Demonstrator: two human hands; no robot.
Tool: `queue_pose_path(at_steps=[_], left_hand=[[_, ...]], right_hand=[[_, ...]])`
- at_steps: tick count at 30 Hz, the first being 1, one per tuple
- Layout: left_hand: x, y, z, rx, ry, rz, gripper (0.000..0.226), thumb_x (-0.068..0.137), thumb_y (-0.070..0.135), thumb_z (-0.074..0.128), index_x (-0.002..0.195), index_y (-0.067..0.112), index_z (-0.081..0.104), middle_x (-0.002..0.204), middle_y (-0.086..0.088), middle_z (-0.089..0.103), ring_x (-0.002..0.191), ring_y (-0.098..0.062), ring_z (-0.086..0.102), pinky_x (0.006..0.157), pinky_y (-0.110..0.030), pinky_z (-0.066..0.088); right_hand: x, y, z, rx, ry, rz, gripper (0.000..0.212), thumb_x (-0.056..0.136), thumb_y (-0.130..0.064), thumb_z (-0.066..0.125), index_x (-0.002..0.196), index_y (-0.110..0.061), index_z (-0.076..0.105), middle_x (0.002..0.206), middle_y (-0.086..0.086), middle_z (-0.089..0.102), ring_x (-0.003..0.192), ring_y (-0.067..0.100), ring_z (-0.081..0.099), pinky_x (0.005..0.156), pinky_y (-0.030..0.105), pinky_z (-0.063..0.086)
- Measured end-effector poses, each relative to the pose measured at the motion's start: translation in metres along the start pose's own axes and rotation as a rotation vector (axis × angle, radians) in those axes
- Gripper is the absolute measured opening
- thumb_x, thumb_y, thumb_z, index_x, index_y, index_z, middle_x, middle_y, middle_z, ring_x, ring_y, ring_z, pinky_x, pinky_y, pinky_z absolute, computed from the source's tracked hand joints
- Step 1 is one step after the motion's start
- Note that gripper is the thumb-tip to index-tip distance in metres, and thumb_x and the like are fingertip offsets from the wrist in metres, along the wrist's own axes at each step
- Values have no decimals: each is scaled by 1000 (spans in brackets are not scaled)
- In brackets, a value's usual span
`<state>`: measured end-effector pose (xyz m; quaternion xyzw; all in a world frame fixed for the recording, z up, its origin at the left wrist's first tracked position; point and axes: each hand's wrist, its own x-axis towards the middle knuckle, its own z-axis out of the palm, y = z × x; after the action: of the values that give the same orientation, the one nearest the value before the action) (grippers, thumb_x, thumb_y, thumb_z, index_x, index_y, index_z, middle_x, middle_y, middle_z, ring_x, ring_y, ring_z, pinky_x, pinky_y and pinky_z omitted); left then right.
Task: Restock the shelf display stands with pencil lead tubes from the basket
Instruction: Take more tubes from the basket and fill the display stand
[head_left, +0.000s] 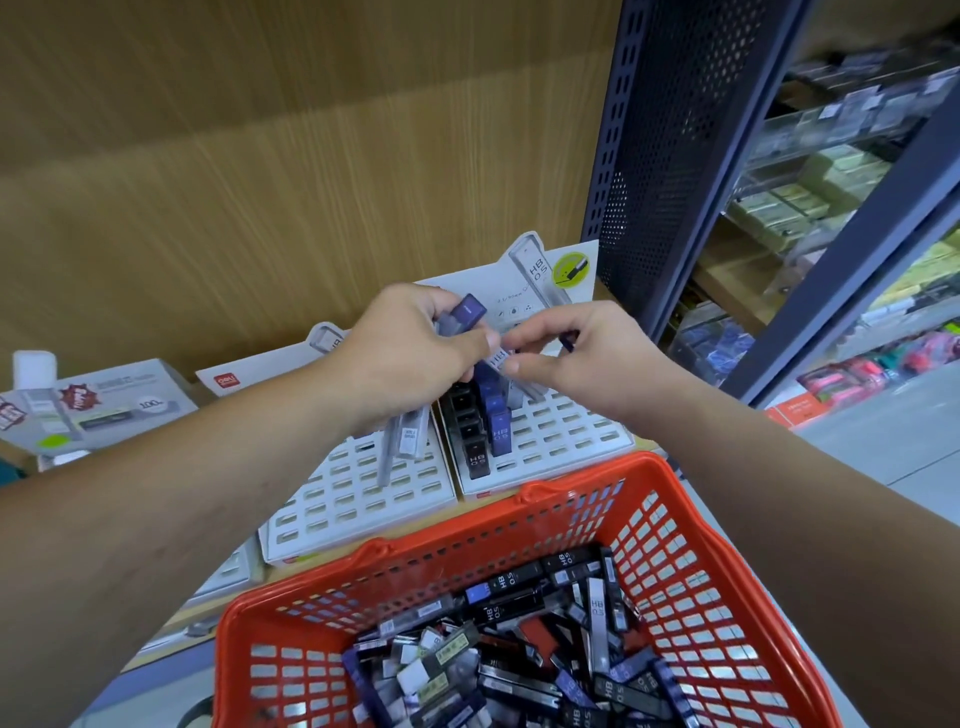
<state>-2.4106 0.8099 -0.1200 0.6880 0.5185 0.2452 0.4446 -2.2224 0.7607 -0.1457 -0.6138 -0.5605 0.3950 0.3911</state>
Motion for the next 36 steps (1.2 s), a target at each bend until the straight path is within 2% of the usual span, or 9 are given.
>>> queue_pose_path(at_steps=[5,11,16,20,24,26,30,33,36], left_hand=[[1,-3,13,-79,106,3,21,92,29,76,82,11,74,58,-1,59,39,-10,40,42,-19,32],[9,-20,9,-237,310,-113,37,94,48,70,87,11,68,67,-5,53,47,-12,41,55,-26,38],[13,-22,10,-326,361,-152,41,94,49,70,96,8,69,66,-4,53,46,-13,42,56,-28,40],[14,-19,10,-331,361,-156,35,94,49,70,88,15,67,67,-2,56,47,-13,44,59,-30,43],[13,-19,8,-371,378,-166,47,93,48,71,98,2,69,73,-5,54,54,-15,44,64,-31,44],[13,-18,7,-394,398,-173,47,91,50,72,94,3,68,75,-5,52,62,-19,44,69,-34,44],[14,-14,7,-461,460,-198,35,92,50,71,80,18,64,74,-3,50,67,-23,44,68,-33,43],[14,-7,12,-532,521,-232,36,91,52,71,77,20,63,68,2,56,64,-23,48,69,-35,45],[10,6,22,-650,554,-275,32,95,48,68,78,22,61,67,5,58,58,-19,51,64,-30,47]], right_hand=[[3,6,4,-96,-4,-11,8,90,-7,78,94,-5,71,82,4,61,55,-2,46,54,7,38],[1,35,1,-183,66,34,12,90,-10,78,94,-14,67,89,7,67,52,-6,50,46,9,37],[6,40,7,-186,49,9,13,90,-6,77,92,-14,68,87,9,65,50,-5,49,44,10,37],[10,40,12,-299,-103,22,21,90,-5,75,85,-23,67,86,-1,64,54,4,49,46,19,41],[11,49,20,-314,-32,66,19,93,-1,71,87,-20,68,76,0,61,51,0,55,44,16,40],[11,44,22,-320,10,118,13,90,-11,78,93,-18,68,73,1,61,49,2,55,45,20,43],[4,11,15,-205,128,89,27,89,-35,80,85,-11,66,66,-1,62,51,11,47,48,25,42],[-9,-26,9,10,-136,175,42,96,-55,65,90,-14,72,79,0,77,54,19,46,49,26,36],[-23,-45,14,-106,-403,160,47,104,-52,51,98,-10,70,65,-8,73,43,16,43,46,24,31]])
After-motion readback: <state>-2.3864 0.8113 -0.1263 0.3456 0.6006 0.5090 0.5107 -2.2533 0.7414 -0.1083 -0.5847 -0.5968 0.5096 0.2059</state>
